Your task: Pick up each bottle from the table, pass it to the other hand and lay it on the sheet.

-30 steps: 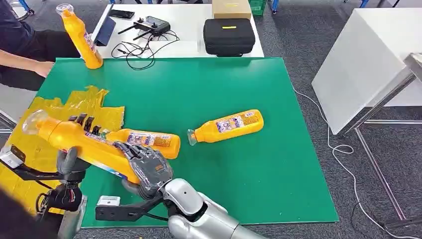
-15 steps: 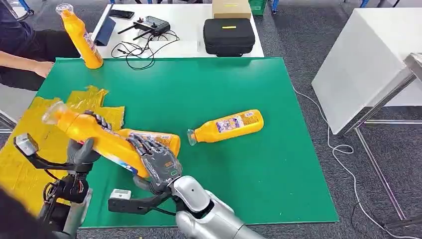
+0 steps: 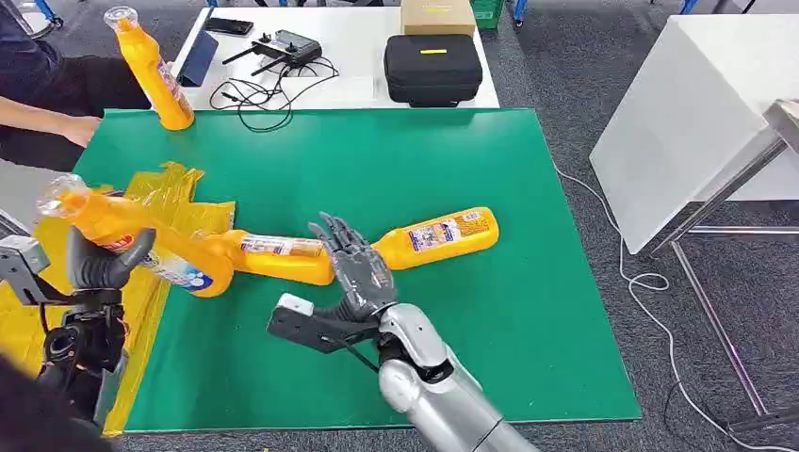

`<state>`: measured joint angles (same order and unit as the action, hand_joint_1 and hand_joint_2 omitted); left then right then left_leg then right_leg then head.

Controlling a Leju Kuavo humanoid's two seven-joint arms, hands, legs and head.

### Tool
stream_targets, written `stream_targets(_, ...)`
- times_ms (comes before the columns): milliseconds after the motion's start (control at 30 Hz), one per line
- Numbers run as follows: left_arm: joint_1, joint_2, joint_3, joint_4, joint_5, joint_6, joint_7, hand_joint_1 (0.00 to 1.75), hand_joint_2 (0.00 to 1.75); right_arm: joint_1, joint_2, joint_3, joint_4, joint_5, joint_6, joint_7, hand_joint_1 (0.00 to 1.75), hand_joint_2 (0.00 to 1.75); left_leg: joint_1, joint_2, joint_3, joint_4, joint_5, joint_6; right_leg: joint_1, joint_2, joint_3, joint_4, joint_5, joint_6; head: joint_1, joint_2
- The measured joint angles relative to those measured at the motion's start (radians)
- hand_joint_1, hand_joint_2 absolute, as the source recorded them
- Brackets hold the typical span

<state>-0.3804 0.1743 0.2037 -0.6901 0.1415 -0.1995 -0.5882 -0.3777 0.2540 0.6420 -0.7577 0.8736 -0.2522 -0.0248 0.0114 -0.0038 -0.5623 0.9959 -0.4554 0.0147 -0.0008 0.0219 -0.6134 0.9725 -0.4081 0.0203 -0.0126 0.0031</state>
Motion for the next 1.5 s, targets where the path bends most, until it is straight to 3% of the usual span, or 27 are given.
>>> stream_targets(200, -0.006, 0.014, 0.044, 0.011, -0.025, 0.089, -0.038, 1.75, 1.75, 0.008, -0.019, -0.037, -0.051, -0.023, 0.011, -0.014, 0.00, 0.00, 0.000, 0.001, 0.000, 0.000, 0.000, 0.000, 0.000, 0.000, 0.000, 0.000, 0.000, 0.000, 0.000, 0.000)
stream_targets(367, 0.004, 0.015, 0.064, -0.054, -0.237, 0.471, -0.111, 1.75, 1.75, 0.012, -0.040, -0.056, -0.068, -0.046, 0.018, -0.019, 0.00, 0.00, 0.000, -0.001, 0.000, 0.000, 0.000, 0.000, 0.000, 0.000, 0.000, 0.000, 0.000, 0.000, 0.000, 0.000)
stream_targets(467, 0.007, 0.009, 0.061, -0.077, -0.331, 0.579, -0.114, 1.75, 1.75, 0.014, -0.048, -0.056, -0.071, -0.061, 0.017, -0.021, 0.00, 0.00, 0.000, -0.002, -0.001, 0.000, 0.000, 0.000, 0.000, -0.001, 0.000, 0.000, 0.000, 0.000, 0.000, 0.000)
stream_targets(1067, 0.011, -0.010, 0.055, -0.117, -0.351, 0.611, -0.114, 1.75, 1.75, 0.018, -0.066, -0.061, -0.073, -0.068, 0.017, -0.021, 0.00, 0.00, 0.000, -0.001, 0.000, 0.000, 0.000, 0.000, 0.000, -0.001, 0.000, 0.000, 0.000, 0.000, 0.000, 0.000)
stream_targets(1167, 0.013, -0.010, 0.042, -0.117, -0.397, 0.679, -0.114, 1.75, 1.75, 0.019, -0.068, -0.062, -0.074, -0.074, 0.017, -0.021, 0.00, 0.00, 0.000, -0.001, 0.000, 0.000, 0.000, 0.000, 0.000, -0.001, 0.000, 0.000, 0.000, 0.000, 0.000, 0.000)
stream_targets(1267, 0.021, -0.016, 0.016, -0.121, -0.667, 0.863, -0.114, 1.75, 1.75, 0.027, -0.074, -0.061, -0.082, -0.087, 0.016, -0.022, 0.00, 0.00, 0.000, -0.001, -0.001, 0.000, 0.000, 0.000, 0.000, -0.001, 0.000, 0.000, 0.000, 0.000, 0.000, 0.000)
stream_targets(1400, 0.055, -0.088, 0.112, -0.190, -1.312, 0.897, -0.117, 1.75, 1.75, 0.028, -0.079, -0.061, -0.082, -0.107, 0.017, -0.033, 0.00, 0.00, -0.001, 0.000, -0.001, 0.000, 0.000, 0.000, -0.001, 0.000, 0.000, 0.000, 0.000, 0.000, 0.000, 0.000)
stream_targets(1500, 0.080, -0.137, 0.181, -0.240, -1.531, 0.898, -0.104, 1.75, 1.75, 0.026, -0.084, -0.056, -0.082, -0.121, 0.018, -0.042, 0.00, 0.00, -0.001, 0.001, -0.001, 0.000, -0.001, 0.000, -0.001, 0.001, 0.000, -0.001, 0.000, 0.000, 0.000, 0.000)
